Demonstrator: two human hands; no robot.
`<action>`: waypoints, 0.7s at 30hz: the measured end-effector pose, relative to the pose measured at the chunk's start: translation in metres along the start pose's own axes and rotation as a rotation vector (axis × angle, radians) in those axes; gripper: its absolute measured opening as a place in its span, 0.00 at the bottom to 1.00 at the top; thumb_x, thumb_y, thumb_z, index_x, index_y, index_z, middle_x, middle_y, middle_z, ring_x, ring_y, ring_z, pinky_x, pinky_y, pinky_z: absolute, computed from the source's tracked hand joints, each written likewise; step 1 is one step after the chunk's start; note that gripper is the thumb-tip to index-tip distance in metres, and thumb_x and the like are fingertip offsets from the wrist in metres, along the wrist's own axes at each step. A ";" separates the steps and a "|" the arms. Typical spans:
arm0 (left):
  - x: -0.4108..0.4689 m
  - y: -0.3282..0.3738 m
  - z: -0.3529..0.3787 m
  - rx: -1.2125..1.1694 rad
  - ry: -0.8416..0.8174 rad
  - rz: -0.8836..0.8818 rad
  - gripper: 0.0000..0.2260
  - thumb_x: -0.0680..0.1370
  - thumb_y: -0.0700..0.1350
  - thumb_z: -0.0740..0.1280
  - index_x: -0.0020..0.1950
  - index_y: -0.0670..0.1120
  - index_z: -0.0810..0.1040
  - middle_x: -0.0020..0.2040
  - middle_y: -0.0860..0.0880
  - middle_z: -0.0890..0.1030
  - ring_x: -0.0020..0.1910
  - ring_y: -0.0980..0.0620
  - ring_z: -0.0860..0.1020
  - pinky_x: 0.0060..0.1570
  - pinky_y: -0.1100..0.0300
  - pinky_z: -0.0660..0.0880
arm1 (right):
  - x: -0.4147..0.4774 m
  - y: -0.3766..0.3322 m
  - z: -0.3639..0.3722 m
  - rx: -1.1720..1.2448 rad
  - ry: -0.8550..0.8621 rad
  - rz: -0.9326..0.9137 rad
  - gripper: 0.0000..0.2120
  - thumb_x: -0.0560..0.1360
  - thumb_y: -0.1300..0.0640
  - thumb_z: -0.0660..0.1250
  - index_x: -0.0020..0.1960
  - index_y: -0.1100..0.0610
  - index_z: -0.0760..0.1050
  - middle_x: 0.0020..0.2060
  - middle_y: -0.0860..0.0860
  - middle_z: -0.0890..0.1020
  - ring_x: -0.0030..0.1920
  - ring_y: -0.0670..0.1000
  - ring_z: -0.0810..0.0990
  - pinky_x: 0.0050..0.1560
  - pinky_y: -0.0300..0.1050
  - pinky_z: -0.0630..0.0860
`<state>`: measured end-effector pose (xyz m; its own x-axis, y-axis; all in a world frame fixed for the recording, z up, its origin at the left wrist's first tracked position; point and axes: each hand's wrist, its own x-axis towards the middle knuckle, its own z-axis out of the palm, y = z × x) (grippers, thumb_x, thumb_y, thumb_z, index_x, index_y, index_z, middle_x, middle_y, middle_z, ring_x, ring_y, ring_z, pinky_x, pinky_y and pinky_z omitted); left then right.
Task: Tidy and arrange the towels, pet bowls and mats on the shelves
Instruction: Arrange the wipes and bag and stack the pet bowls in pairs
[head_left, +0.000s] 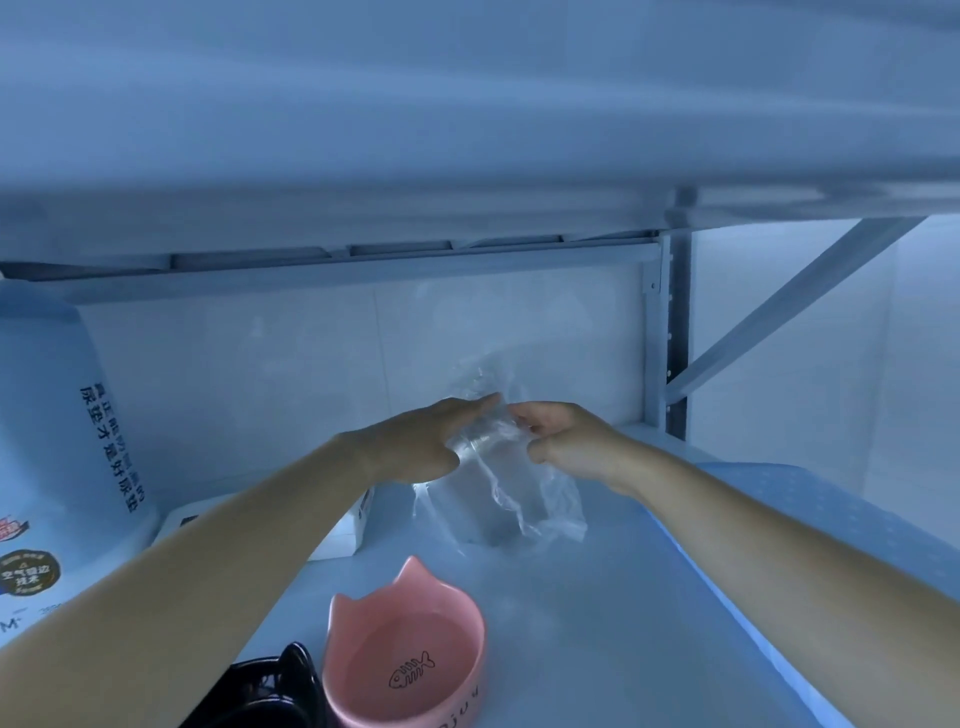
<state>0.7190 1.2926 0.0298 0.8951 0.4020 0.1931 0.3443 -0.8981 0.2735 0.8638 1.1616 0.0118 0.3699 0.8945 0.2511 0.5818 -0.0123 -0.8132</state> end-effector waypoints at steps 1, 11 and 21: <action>-0.002 0.000 0.000 0.021 -0.019 -0.011 0.34 0.76 0.36 0.59 0.75 0.59 0.51 0.75 0.51 0.58 0.71 0.49 0.62 0.62 0.64 0.60 | 0.001 0.002 0.000 -0.001 0.031 -0.018 0.25 0.71 0.70 0.60 0.65 0.53 0.72 0.62 0.48 0.76 0.63 0.49 0.74 0.59 0.44 0.73; -0.017 -0.016 0.001 0.115 -0.063 0.030 0.41 0.72 0.39 0.63 0.74 0.64 0.42 0.70 0.57 0.58 0.58 0.56 0.68 0.51 0.65 0.66 | -0.001 0.022 -0.005 -0.152 0.076 -0.009 0.10 0.74 0.59 0.65 0.54 0.50 0.80 0.51 0.45 0.82 0.50 0.45 0.80 0.50 0.37 0.73; -0.010 -0.016 -0.003 0.406 0.027 0.077 0.29 0.76 0.46 0.66 0.72 0.61 0.55 0.58 0.49 0.62 0.38 0.48 0.74 0.42 0.61 0.68 | -0.004 0.023 0.030 -0.141 0.124 -0.117 0.07 0.73 0.56 0.68 0.50 0.52 0.81 0.45 0.43 0.82 0.48 0.40 0.79 0.52 0.34 0.73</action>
<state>0.7040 1.3034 0.0260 0.9165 0.3308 0.2248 0.3657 -0.9208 -0.1359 0.8540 1.1713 -0.0231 0.3755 0.8317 0.4090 0.7183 0.0178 -0.6956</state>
